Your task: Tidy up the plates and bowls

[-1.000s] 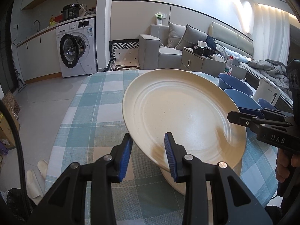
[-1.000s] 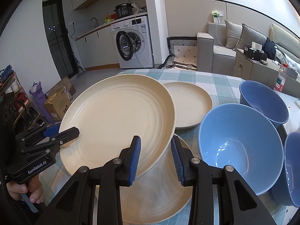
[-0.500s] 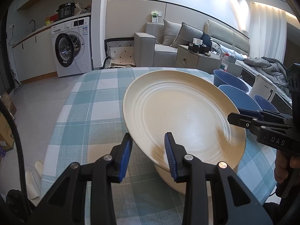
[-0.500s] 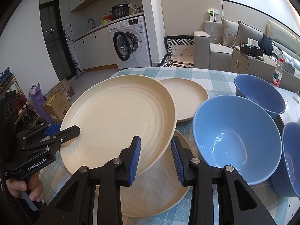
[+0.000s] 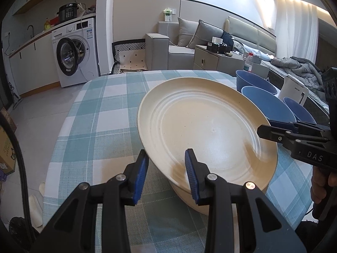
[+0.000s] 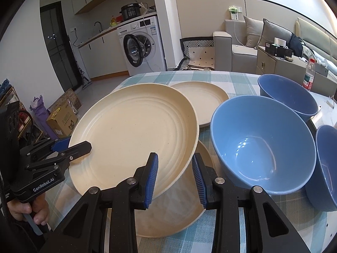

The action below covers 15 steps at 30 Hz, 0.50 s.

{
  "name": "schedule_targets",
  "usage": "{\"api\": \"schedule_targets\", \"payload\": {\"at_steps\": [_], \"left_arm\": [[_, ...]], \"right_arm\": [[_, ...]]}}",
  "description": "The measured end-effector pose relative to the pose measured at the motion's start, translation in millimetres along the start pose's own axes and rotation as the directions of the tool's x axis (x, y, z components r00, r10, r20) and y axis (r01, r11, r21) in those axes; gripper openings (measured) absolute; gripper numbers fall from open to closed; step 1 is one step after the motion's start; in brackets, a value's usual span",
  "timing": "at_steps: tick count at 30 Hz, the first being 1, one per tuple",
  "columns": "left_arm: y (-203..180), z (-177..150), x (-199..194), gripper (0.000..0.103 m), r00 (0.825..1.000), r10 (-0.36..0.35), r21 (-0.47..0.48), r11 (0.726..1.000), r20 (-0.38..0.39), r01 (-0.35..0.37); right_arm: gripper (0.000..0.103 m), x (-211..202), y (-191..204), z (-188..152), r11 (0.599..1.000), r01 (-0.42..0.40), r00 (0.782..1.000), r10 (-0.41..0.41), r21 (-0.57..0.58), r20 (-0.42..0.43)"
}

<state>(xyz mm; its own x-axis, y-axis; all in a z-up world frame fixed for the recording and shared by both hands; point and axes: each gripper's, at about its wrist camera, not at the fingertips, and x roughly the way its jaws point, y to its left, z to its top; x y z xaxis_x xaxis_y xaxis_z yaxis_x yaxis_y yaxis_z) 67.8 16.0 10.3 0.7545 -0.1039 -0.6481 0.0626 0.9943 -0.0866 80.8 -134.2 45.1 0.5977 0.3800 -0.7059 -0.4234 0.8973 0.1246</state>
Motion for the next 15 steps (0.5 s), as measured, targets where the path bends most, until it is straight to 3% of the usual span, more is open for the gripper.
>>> {"api": "schedule_targets", "payload": {"at_steps": [15], "left_arm": [[-8.5,-6.2,9.7,0.034,0.999,0.003,0.035,0.999,-0.046,-0.001]], "right_arm": [[0.035,2.2,-2.6,-17.5,1.0,0.019,0.999,-0.019,0.0,-0.03]]}}
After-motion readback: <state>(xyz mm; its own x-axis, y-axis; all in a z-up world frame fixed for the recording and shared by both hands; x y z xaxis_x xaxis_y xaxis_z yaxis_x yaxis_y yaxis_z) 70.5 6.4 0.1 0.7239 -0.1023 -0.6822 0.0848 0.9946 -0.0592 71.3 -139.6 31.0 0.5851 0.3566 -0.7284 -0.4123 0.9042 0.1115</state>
